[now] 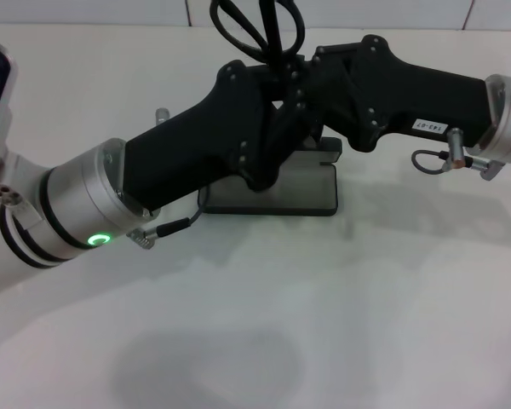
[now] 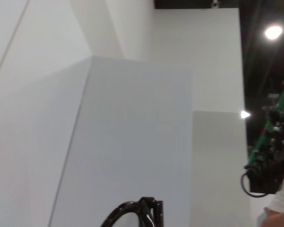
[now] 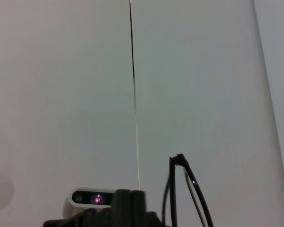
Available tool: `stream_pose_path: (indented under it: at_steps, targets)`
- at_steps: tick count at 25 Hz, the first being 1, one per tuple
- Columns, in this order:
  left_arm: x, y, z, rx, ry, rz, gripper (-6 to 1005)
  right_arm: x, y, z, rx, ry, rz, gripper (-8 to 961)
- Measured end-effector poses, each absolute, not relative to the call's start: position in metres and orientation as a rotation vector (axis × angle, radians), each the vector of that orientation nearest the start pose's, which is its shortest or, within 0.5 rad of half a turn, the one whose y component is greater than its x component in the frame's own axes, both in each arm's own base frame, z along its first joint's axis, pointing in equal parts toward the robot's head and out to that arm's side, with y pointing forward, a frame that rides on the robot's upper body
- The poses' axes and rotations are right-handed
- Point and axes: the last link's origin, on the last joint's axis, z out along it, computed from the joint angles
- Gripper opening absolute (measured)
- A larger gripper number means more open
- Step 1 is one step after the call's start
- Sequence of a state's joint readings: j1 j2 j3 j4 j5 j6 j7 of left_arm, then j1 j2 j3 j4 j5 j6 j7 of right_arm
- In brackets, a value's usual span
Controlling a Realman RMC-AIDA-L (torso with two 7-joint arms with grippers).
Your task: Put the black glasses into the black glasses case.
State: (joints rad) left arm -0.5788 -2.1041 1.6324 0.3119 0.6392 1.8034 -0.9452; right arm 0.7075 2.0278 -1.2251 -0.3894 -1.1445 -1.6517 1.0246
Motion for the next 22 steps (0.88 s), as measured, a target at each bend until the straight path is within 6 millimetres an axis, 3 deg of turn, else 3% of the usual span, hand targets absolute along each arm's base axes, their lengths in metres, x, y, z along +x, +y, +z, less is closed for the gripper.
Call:
stream_pose_path:
  at_steps: [22]
  targets:
    - [-0.1603,0.2875,-0.0380,-2.470,-0.272,-1.806,32,0.1553,0.3497,-0.0155,-2.647,0.061,1.347,108]
